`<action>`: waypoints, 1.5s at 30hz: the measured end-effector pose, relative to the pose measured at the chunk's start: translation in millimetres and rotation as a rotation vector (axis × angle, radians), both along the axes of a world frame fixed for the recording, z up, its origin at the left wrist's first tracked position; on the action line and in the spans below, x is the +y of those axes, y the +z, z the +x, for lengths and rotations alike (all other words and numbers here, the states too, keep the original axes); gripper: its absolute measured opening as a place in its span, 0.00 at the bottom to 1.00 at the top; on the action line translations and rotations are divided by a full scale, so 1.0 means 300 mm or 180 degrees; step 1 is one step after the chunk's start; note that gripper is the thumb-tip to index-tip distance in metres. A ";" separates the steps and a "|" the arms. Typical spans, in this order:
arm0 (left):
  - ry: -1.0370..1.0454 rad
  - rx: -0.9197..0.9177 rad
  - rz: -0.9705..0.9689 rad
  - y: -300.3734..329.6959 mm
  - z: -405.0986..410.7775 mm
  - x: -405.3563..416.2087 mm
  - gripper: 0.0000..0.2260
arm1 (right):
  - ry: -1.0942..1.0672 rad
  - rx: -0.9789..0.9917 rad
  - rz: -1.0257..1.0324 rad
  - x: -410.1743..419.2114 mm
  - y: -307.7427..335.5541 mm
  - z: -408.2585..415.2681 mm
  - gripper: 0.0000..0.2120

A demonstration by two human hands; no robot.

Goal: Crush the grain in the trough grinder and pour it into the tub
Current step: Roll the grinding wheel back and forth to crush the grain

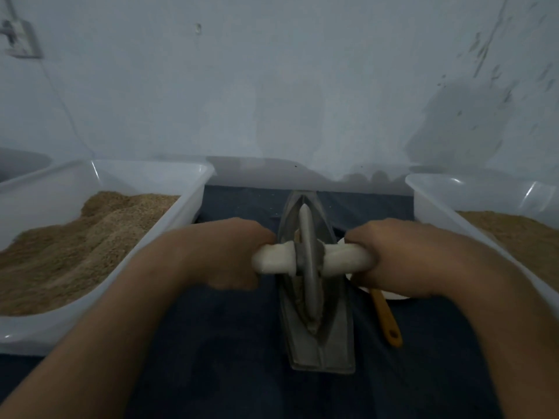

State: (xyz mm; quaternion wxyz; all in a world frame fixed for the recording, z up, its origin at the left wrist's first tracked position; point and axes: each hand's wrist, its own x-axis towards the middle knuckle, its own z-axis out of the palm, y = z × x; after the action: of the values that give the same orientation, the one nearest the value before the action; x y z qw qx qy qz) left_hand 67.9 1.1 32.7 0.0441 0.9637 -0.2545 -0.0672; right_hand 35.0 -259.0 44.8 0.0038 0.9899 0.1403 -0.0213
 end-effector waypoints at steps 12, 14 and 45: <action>0.0330 -0.1052 -0.0023 -0.048 0.048 -0.038 0.12 | -0.0074 -0.0936 -0.0148 0.025 -0.055 0.058 0.08; 0.0172 -0.0415 0.0038 -0.015 0.004 -0.019 0.12 | -0.0084 -0.0099 0.0020 0.012 -0.007 -0.003 0.08; 0.0639 -0.2062 0.0032 -0.116 0.106 -0.070 0.13 | -0.0417 -0.1565 -0.0526 0.044 -0.114 0.115 0.12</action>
State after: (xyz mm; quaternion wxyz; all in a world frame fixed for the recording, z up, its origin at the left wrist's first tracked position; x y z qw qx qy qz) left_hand 99.6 -19.8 -2.0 -0.0374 0.9555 -0.1587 0.2459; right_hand 69.7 -245.7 10.6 0.1171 0.9686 0.0686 0.2082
